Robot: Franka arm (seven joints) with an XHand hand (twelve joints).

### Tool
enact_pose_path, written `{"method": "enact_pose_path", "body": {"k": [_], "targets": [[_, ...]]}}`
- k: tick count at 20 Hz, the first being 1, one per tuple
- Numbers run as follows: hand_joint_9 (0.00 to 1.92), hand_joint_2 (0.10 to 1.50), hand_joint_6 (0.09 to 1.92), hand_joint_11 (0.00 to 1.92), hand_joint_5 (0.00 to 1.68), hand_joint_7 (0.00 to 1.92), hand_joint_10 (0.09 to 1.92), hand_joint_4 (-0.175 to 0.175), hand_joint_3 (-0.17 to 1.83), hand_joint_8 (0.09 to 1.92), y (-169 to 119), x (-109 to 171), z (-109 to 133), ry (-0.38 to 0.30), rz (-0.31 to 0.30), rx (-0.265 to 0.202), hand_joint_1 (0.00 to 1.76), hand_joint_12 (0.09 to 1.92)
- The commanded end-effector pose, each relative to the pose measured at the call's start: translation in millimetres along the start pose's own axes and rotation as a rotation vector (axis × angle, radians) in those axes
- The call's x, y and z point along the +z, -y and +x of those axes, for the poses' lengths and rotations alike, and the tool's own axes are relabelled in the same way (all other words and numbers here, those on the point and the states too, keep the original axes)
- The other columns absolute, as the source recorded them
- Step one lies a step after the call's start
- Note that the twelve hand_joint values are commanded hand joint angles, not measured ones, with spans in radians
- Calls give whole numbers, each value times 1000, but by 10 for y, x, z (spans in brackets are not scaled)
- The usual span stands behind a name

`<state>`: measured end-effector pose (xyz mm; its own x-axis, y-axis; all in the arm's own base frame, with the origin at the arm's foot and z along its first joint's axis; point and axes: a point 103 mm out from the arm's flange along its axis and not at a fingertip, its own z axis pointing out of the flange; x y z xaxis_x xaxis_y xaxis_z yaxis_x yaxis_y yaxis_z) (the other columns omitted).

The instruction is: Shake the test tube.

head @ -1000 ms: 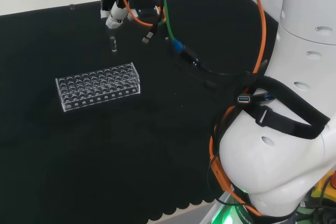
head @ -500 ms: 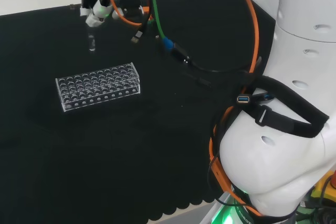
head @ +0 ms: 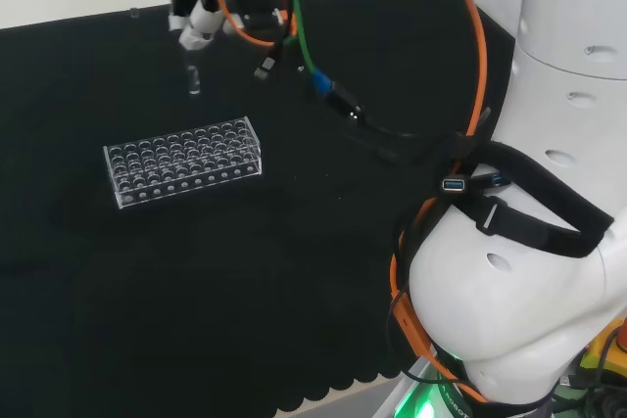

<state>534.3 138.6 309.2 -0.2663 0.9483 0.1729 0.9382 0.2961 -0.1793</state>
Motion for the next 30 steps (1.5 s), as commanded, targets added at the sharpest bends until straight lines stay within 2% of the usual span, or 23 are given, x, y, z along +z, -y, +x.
{"method": "enact_pose_path", "body": {"k": [1,4,8,10,13,15,18,20,23,27,30], "targets": [[1478,1030,354,1194,1281,1414,87,-175,-175,630,225,-150,-477,72,-8,138,1427,926],[1477,1030,353,1195,1281,1413,87,-175,-175,631,229,-119,-304,48,13,85,1427,926],[1477,1030,353,1196,1282,1413,87,-175,-175,632,217,-61,86,-65,56,-48,1427,925],[1477,1030,353,1196,1282,1413,87,-175,-175,632,229,-69,205,-106,67,-93,1428,925],[1477,1030,353,1196,1282,1413,87,-175,-175,633,268,-95,243,-145,73,-114,1428,924],[1477,1030,353,1197,1282,1413,87,-175,-175,634,280,-122,166,-164,58,-88,1428,924],[1477,1030,354,1197,1282,1413,87,-175,-175,634,267,-197,-99,-221,-23,19,1427,924],[1477,1030,354,1197,1282,1413,87,-175,-175,634,249,-246,-293,-184,-63,95,1428,923],[1477,1021,333,1198,1280,1405,87,-175,-151,640,262,-279,-523,-57,-73,177,1427,921],[1477,1029,347,1200,1283,1412,87,-175,-174,634,316,-311,-667,-9,-68,221,1428,919],[1477,1030,349,1200,1284,1413,87,-175,-175,633,327,-337,-645,10,-67,211,1428,918]]}}
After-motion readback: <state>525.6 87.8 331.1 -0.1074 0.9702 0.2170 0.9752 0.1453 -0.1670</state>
